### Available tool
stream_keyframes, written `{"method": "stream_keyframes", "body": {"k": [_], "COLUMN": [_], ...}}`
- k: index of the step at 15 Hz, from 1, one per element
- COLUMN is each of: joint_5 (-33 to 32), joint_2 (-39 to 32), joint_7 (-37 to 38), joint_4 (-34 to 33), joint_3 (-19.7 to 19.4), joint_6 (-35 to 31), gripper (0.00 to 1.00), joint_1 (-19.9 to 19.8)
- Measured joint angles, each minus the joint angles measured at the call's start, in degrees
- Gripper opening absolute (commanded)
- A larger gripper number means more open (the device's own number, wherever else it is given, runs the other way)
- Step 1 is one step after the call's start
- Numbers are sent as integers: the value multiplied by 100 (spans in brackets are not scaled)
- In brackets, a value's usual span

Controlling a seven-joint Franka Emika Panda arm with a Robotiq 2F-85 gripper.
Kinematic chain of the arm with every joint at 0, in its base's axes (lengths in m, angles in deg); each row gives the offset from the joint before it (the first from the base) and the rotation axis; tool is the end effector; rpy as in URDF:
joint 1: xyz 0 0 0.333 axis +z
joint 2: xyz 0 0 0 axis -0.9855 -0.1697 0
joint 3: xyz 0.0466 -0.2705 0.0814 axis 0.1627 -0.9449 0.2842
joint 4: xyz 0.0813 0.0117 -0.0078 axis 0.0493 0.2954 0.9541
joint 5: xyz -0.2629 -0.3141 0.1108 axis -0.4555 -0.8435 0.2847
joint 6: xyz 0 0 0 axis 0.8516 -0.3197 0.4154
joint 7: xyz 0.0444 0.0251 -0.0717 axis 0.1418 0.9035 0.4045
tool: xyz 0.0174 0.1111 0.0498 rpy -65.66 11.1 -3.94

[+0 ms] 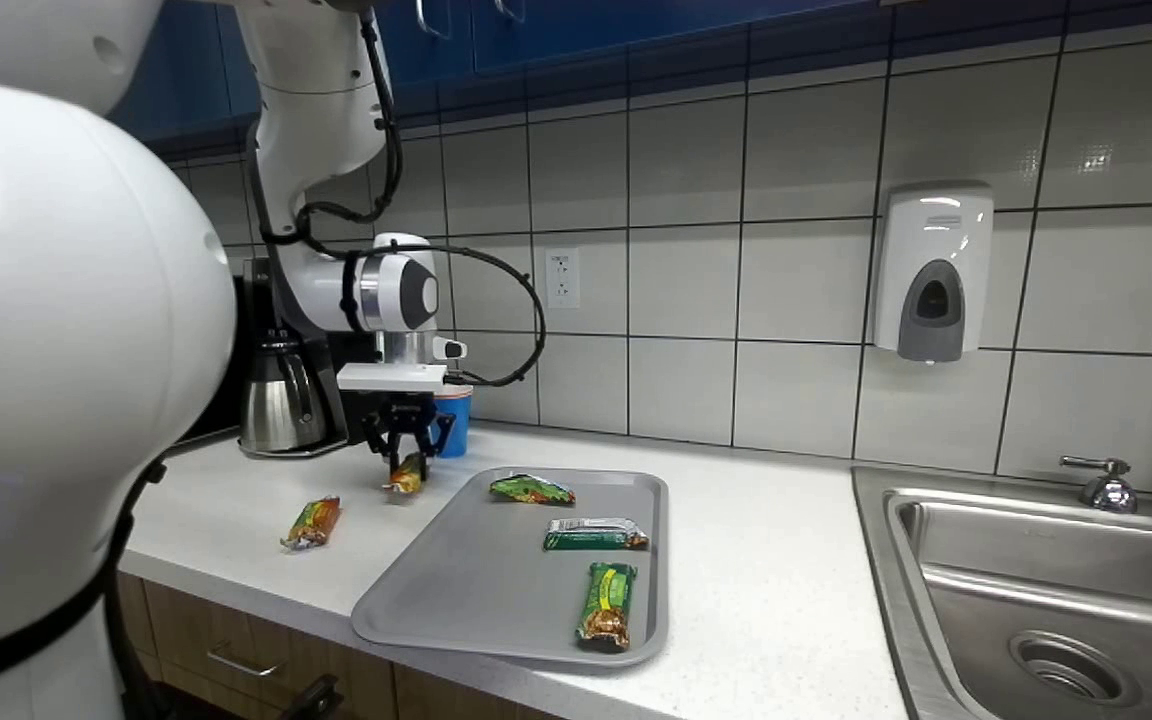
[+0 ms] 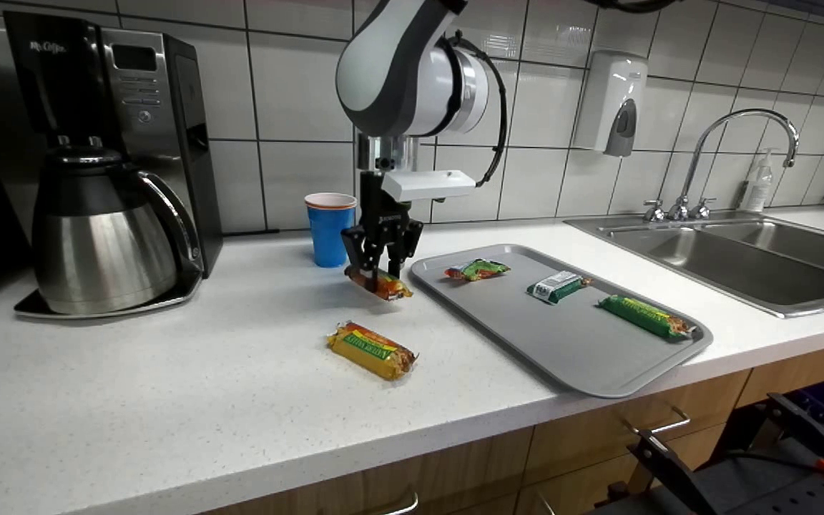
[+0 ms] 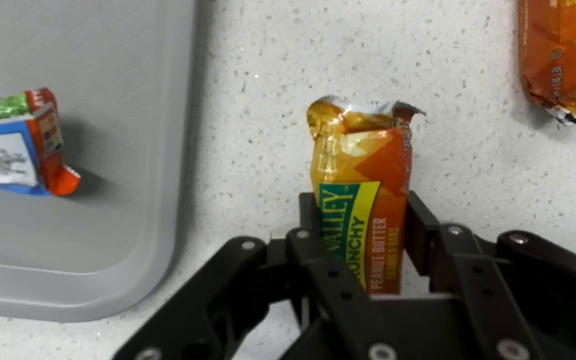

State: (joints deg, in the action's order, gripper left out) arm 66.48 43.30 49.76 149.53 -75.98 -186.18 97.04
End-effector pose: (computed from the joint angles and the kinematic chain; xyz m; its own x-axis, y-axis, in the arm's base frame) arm 0.5565 0.2639 0.1329 0.8837 0.4675 -0.0213 0.4666 -0.8837 -0.0375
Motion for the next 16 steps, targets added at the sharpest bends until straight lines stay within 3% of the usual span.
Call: {"method": "stream_keyframes", "body": {"k": [8,16], "joint_5": [0,0], "joint_2": [625,1040], "joint_7": [4,-1], "joint_4": [762,1300], "joint_3": [-2,-71], "joint_6": [-178,-239], "gripper": [18,18], "joint_1": [-62,-449]}}
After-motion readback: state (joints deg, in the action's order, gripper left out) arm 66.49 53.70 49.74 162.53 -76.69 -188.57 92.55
